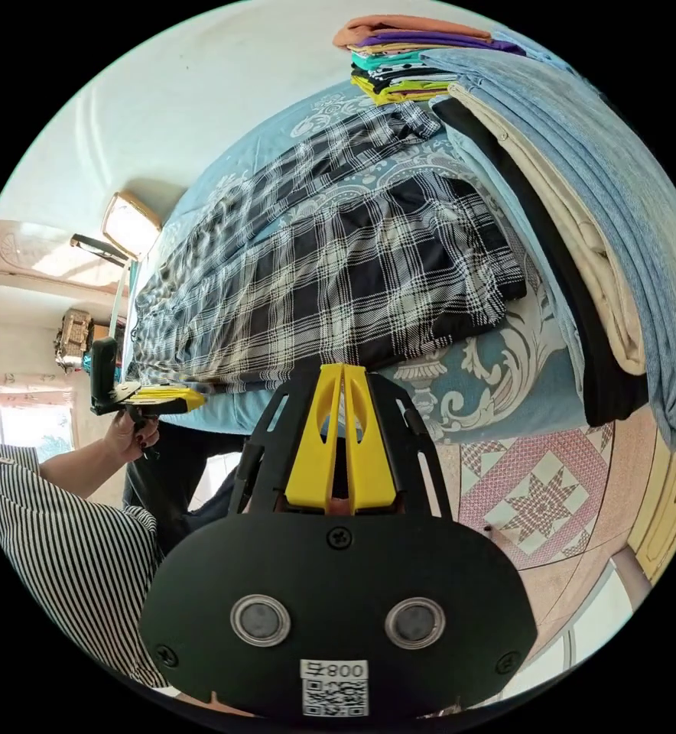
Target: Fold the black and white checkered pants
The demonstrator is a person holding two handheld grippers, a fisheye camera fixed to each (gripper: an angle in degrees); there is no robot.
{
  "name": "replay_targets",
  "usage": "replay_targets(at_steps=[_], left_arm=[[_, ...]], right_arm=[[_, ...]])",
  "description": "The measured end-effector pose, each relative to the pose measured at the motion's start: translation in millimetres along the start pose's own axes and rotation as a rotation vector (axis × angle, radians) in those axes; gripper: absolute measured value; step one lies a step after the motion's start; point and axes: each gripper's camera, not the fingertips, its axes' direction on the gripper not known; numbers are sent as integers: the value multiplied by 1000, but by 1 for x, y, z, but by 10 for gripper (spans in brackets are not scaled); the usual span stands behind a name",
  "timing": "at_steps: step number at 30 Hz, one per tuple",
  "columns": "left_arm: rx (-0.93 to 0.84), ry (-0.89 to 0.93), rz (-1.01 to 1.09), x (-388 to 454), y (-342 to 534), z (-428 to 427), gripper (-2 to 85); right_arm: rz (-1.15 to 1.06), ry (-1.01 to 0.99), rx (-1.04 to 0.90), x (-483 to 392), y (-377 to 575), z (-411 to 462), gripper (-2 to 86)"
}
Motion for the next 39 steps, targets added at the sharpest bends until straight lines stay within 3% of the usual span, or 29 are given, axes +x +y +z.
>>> replay_targets(at_steps=[7, 14, 18, 30, 36, 39], left_arm=[[97, -7, -71, -21, 74, -64, 2], [329, -210, -356, -93, 168, -177, 2], [278, -257, -434, -119, 206, -196, 2], [373, -115, -503, -124, 296, -261, 1], [520, -214, -613, -149, 323, -329, 2], [468, -277, -715, -170, 339, -342, 1]], right_arm=[[75, 5, 14, -14, -16, 17, 1], [-332, -82, -114, -151, -63, 89, 1], [-499, 9, -256, -218, -78, 161, 1], [-522, -6, -358, -258, -99, 208, 1], [-561, -46, -268, -297, -126, 209, 1], [-546, -9, -287, -307, -137, 229, 1]])
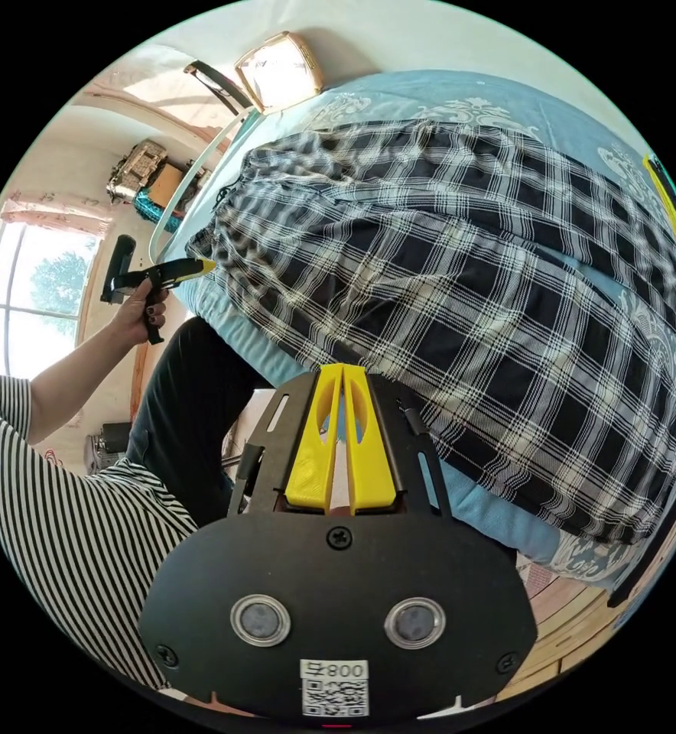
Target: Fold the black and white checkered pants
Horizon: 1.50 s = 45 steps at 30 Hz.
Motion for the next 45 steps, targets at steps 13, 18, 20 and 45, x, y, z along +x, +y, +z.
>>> replay_targets(at_steps=[13, 18, 20, 45], left_arm=[[89, 114, 137, 35, -18, -44, 1], [75, 176, 343, 107, -86, -22, 4], [75, 162, 385, 127, -109, -17, 6], [-37, -247, 684, 262, -289, 11, 10]], right_arm=[[2, -52, 63, -12, -62, -19, 1], [-4, 104, 173, 9, -129, -57, 3], [-7, 152, 178, 15, -155, -65, 6], [-208, 526, -107, 57, -339, -111, 11]])
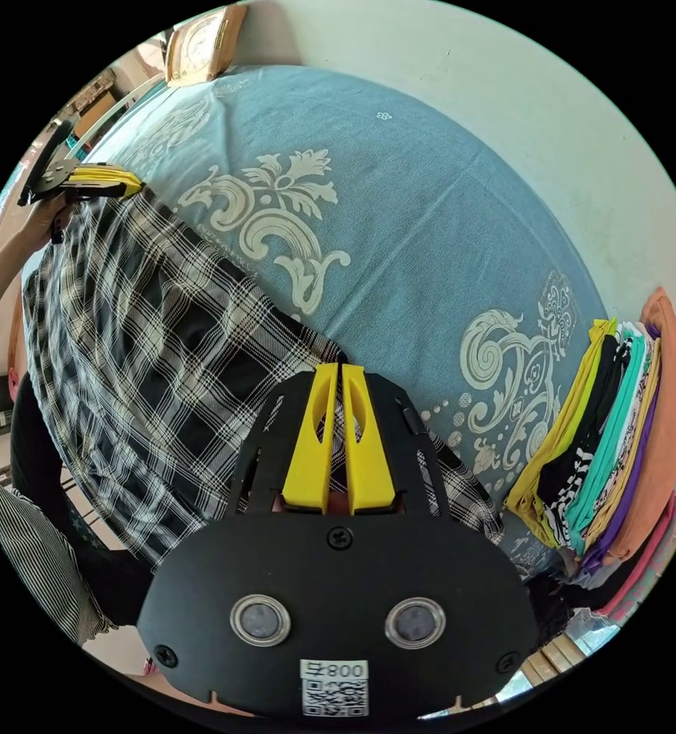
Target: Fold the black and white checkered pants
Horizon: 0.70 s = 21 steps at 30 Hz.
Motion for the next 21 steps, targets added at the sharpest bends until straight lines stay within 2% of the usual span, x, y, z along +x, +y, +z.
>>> replay_targets(at_steps=[5, 10, 14, 16, 17, 18, 21], left_arm=[[117, -32, -70, -4, -19, -17, 4], [96, -32, -142, -7, -32, -4, 7], [230, 21, -167, -2, -26, -13, 14], [284, 81, -159, 5, -21, -16, 15], [303, 169, -127, 13, -17, -14, 14], [293, 263, -86, 25, -15, -8, 12], [233, 366, -14, 59, -6, 14, 6]], right_arm=[[72, -8, 92, 19, -1, -30, 5], [142, -12, 31, 34, -1, -27, 7], [235, 24, 104, 52, 23, -46, 12], [282, -36, 148, 64, 39, -57, 15], [300, -126, 201, 69, 52, -64, 16], [284, -223, 257, 68, 66, -70, 16], [233, -343, 289, 46, 98, -71, 12]])
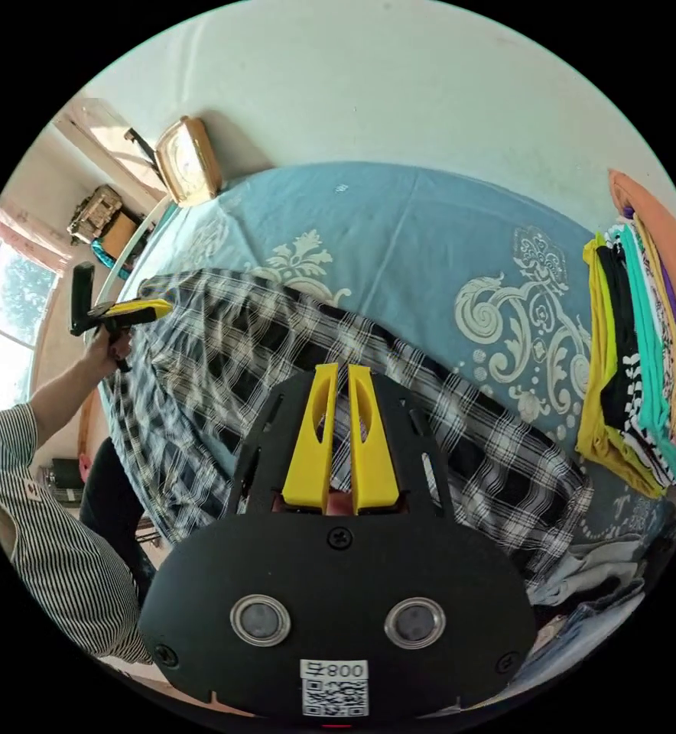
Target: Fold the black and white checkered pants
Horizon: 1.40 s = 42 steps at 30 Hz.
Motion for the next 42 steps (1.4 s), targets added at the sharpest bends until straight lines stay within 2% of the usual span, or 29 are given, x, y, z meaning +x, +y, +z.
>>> replay_targets(at_steps=[5, 13, 16, 18, 23, 26, 31, 35, 37, 40, 42], left_arm=[[-135, 1, -14, 13, 22, 45, 3], [-88, 7, -44, 14, 27, 51, 2], [-168, 7, -39, 12, 26, 67, 2], [-148, 28, -66, 8, 26, 67, 1], [-104, 78, -56, 11, 18, 75, 1], [-142, 49, -35, 11, 23, 89, 1], [-132, 50, -69, 8, 38, 88, 1], [-99, 77, -38, 11, 38, 89, 1], [-121, 77, -20, 12, 38, 94, 1], [-164, 59, -3, 12, 49, 103, 1], [-164, 86, -22, 9, 61, 102, 1]], right_arm=[[-13, 67, -82, -19, 52, 16, 4], [87, 43, 93, -3, 93, -17, 1], [121, -19, 17, 11, 100, -8, 1], [154, -60, 51, 21, 108, -16, 1], [245, 59, 136, 54, 125, -48, 1], [305, 47, 71, 78, 134, -42, 1], [287, 70, 92, 77, 148, -40, 1], [266, 59, 179, 71, 143, -45, 1], [205, 25, 158, 64, 131, -36, 1], [119, 77, 16, 53, 116, -3, 0], [143, 49, 32, 58, 120, 4, 0]])
